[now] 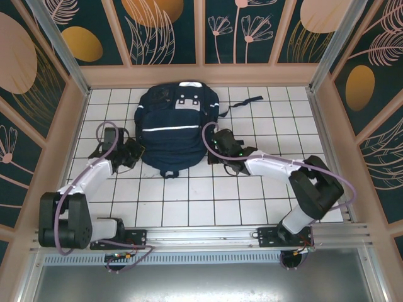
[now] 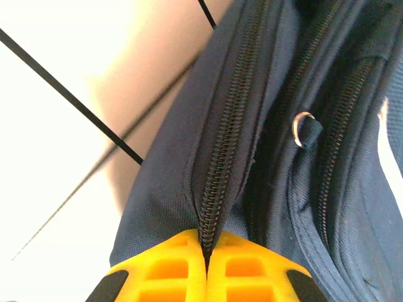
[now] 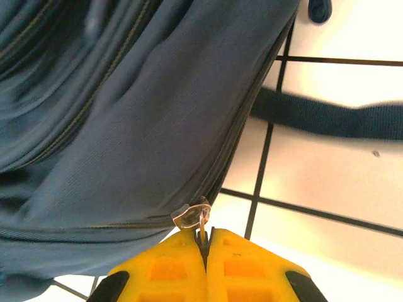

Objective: Pack the student bag

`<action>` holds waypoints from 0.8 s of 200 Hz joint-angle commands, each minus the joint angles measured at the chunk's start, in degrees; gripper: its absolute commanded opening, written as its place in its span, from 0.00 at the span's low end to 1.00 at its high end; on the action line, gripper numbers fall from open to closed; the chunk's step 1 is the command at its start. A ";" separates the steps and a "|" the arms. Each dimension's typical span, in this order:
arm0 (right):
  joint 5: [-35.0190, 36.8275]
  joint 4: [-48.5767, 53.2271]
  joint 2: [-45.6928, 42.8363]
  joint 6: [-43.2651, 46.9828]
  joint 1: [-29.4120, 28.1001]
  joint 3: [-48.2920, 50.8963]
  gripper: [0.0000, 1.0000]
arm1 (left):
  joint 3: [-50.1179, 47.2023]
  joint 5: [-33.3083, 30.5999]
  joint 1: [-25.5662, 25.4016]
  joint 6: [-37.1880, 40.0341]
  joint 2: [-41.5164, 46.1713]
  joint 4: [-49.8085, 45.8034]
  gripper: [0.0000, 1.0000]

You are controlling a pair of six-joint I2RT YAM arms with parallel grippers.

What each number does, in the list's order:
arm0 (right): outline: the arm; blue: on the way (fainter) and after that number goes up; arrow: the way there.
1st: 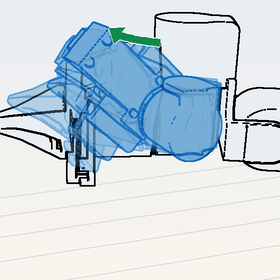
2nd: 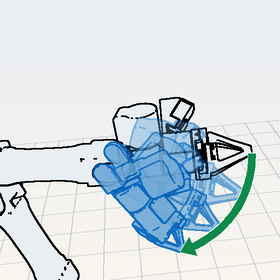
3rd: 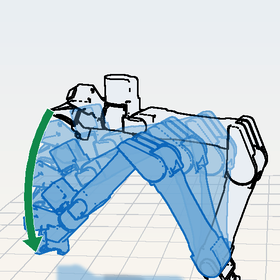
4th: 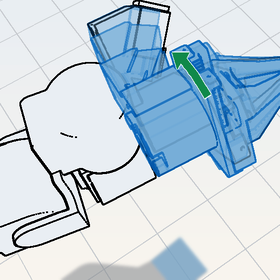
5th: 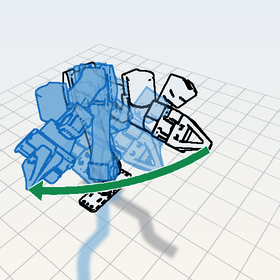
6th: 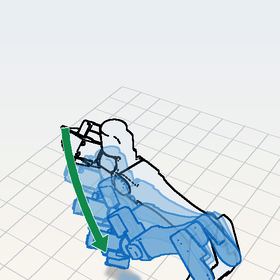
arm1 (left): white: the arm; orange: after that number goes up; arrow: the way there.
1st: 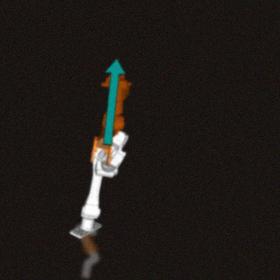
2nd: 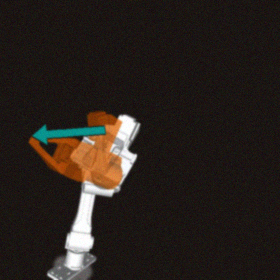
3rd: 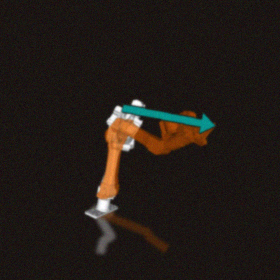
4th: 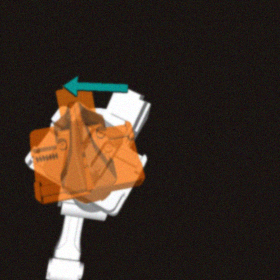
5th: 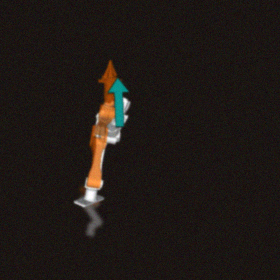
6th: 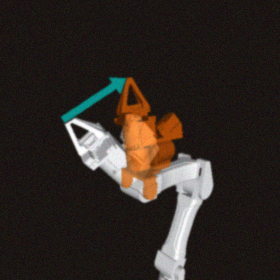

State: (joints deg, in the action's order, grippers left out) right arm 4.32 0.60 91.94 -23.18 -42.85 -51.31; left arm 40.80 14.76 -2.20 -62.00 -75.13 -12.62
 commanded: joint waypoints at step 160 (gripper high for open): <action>-7.88 -4.56 11.97 3.93 -13.03 -16.94 0.00 | -9.34 -7.39 -22.76 -28.13 9.93 11.13 0.63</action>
State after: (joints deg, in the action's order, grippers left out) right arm -0.60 -0.67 103.77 -21.26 -52.75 -64.60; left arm 32.80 11.86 -24.27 -84.40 -62.92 -7.35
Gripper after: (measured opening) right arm 0.062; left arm 0.629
